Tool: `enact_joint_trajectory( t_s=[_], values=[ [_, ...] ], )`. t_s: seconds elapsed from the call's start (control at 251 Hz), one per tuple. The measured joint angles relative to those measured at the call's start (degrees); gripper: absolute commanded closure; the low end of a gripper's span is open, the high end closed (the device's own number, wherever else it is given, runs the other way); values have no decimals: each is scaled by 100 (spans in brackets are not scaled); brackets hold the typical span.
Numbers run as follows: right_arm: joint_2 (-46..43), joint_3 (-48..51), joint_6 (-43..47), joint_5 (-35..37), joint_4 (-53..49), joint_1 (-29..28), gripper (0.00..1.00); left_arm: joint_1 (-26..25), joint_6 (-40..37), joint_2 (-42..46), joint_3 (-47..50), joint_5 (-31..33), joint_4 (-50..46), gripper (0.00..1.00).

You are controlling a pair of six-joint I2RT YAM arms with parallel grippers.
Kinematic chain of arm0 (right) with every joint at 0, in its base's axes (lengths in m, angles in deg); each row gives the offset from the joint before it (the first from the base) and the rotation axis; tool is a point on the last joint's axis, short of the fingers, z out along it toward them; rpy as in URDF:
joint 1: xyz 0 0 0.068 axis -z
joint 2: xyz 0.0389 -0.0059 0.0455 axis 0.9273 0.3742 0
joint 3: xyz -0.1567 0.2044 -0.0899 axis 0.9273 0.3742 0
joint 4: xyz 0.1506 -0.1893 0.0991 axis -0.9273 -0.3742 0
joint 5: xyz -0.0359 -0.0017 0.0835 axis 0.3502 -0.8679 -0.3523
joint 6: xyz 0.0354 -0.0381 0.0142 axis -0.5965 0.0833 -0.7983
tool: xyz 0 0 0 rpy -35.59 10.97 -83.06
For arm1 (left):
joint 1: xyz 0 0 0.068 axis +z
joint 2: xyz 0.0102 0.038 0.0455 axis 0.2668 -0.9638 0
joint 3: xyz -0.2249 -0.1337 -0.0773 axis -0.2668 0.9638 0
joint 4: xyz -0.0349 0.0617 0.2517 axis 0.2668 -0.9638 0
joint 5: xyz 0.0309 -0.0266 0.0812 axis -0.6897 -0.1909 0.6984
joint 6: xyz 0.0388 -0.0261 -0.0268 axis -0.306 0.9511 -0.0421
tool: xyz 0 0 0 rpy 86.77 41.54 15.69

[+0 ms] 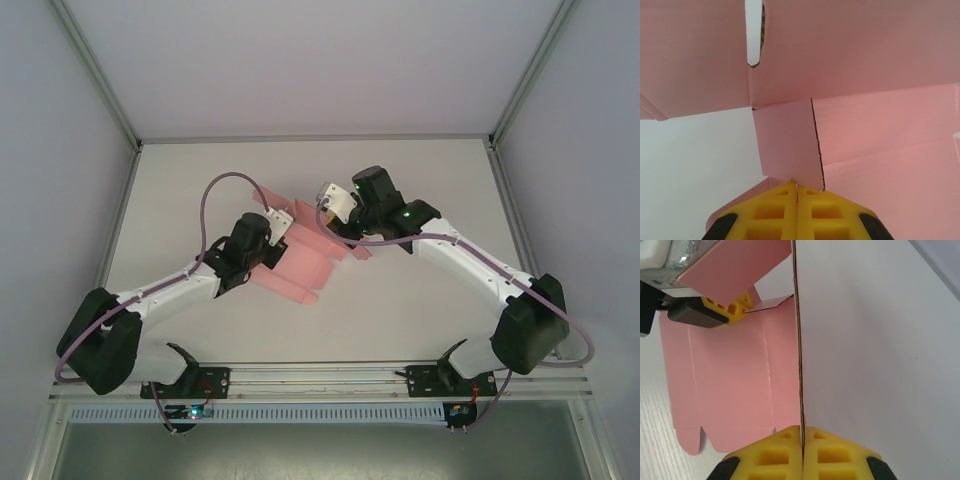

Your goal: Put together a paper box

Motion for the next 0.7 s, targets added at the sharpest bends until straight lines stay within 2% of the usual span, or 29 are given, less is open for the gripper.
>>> enact_joint_trajectory(
  t_s=[0.407, 0.443, 0.479, 0.555, 0.595, 0.639, 0.698],
  values=[
    [90, 133, 407, 522, 232, -136, 100, -184, 621, -317, 229, -11, 706, 100],
    [101, 133, 485, 619, 240, -151, 100, -184, 702, -280, 282, -28, 710, 91],
    [131, 131, 581, 706, 243, -160, 100, -184, 785, -216, 343, -50, 706, 71],
    [229, 127, 804, 859, 227, -186, 100, -195, 1027, -11, 474, -42, 662, 68],
    [299, 127, 942, 929, 212, -192, 100, -205, 1150, 153, 557, -28, 629, 58],
    [367, 127, 1113, 981, 177, -216, 100, -216, 1296, 369, 667, 2, 575, 53],
    [431, 127, 1327, 1029, 131, -238, 100, -219, 1541, 713, 844, 66, 472, 31]
  ],
)
